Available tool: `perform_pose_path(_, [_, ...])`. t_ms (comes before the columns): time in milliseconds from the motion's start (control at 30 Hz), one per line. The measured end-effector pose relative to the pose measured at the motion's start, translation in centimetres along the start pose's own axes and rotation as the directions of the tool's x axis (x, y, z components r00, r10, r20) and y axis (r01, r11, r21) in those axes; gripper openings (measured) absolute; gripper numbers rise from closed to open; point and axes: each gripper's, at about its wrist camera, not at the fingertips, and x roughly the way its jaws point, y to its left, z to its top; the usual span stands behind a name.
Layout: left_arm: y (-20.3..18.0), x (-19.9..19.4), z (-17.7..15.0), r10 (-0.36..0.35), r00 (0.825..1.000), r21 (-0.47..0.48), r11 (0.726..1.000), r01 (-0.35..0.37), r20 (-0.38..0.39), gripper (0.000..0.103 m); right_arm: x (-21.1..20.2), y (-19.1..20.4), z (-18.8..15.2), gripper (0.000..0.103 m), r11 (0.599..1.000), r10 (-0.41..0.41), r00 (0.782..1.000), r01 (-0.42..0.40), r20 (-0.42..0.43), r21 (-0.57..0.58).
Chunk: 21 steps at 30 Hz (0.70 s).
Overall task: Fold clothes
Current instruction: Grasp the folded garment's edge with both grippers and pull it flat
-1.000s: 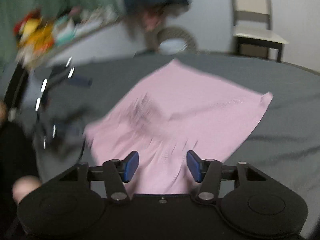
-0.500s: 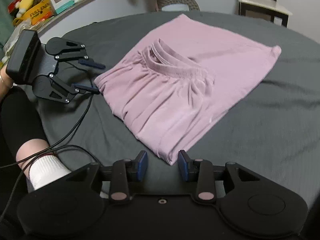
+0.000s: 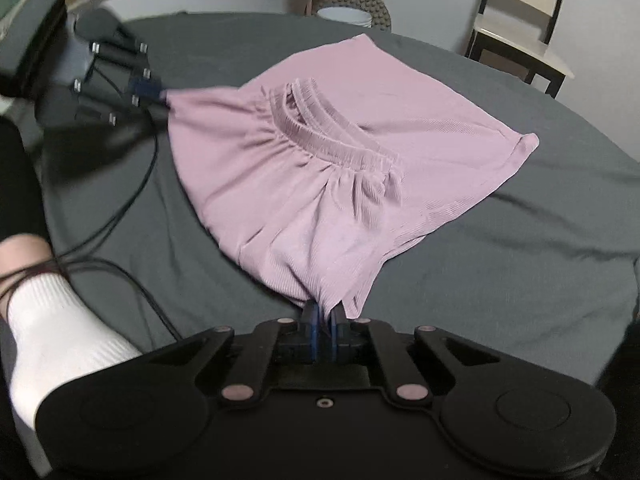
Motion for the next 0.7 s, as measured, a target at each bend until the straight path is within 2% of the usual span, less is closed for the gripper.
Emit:
perform_pose_path(100, [0.0,0.7,-0.3,-0.013,0.999,0.013,1.000,0.014,-0.048,0.003,0.6,0.2,-0.1,0.006,0.999,-0.023,0.999,0.023,-0.023,-0.025])
perform_pose_path(167, [-0.8,1.2,-0.8,-0.008,0.997,0.067,0.998,0.013,-0.076,0.003,0.8,0.4,0.0,0.007,0.999,-0.031,0.999,0.030,-0.034,-0.040])
perform_pose_path(200, [-1.0,1.5,-0.9,-0.026,0.995,0.065,0.997,0.033,-0.101,0.003,0.9,0.5,0.1,0.008,0.998,-0.033,0.999,0.031,-0.043,-0.046])
perform_pose_path(267, [-1.0,1.3,-1.1,-0.017,0.995,0.075,0.997,0.024,-0.097,0.004,1.0,0.7,0.2,0.013,0.997,-0.061,0.997,0.058,-0.051,-0.054])
perform_pose_path(333, [-1.0,1.1,-1.1,0.005,0.996,0.097,0.995,0.004,-0.090,0.004,0.9,1.1,0.2,0.030,0.991,-0.108,0.993,0.103,-0.053,-0.081])
perform_pose_path(400, [-1.0,0.8,-1.2,0.024,0.996,0.124,0.992,-0.013,-0.089,0.007,0.5,2.0,0.2,0.038,0.977,-0.172,0.984,0.166,-0.034,-0.137])
perform_pose_path(467, [-1.2,0.4,-1.2,0.051,0.996,0.152,0.988,-0.040,-0.070,0.018,-0.2,3.4,0.1,0.045,0.949,-0.237,0.971,0.235,0.015,-0.210])
perform_pose_path(500, [-1.3,0.1,-1.1,0.066,0.997,0.168,0.984,-0.057,-0.050,0.036,-0.5,4.4,0.1,0.053,0.931,-0.254,0.966,0.259,0.051,-0.257])
perform_pose_path(533, [-1.4,-0.3,-1.1,0.078,0.997,0.181,0.981,-0.072,-0.024,0.064,-0.7,5.5,0.1,0.062,0.910,-0.269,0.959,0.284,0.089,-0.304])
perform_pose_path(600, [-1.6,-1.1,-0.9,0.122,0.991,0.205,0.970,-0.131,0.058,0.099,-1.0,7.8,0.0,0.063,0.858,-0.275,0.947,0.319,0.165,-0.402])
perform_pose_path(700, [-1.8,-2.3,0.0,0.135,0.979,0.197,0.967,-0.163,0.152,0.101,0.0,10.9,0.3,0.063,0.797,-0.250,0.944,0.328,0.217,-0.507])
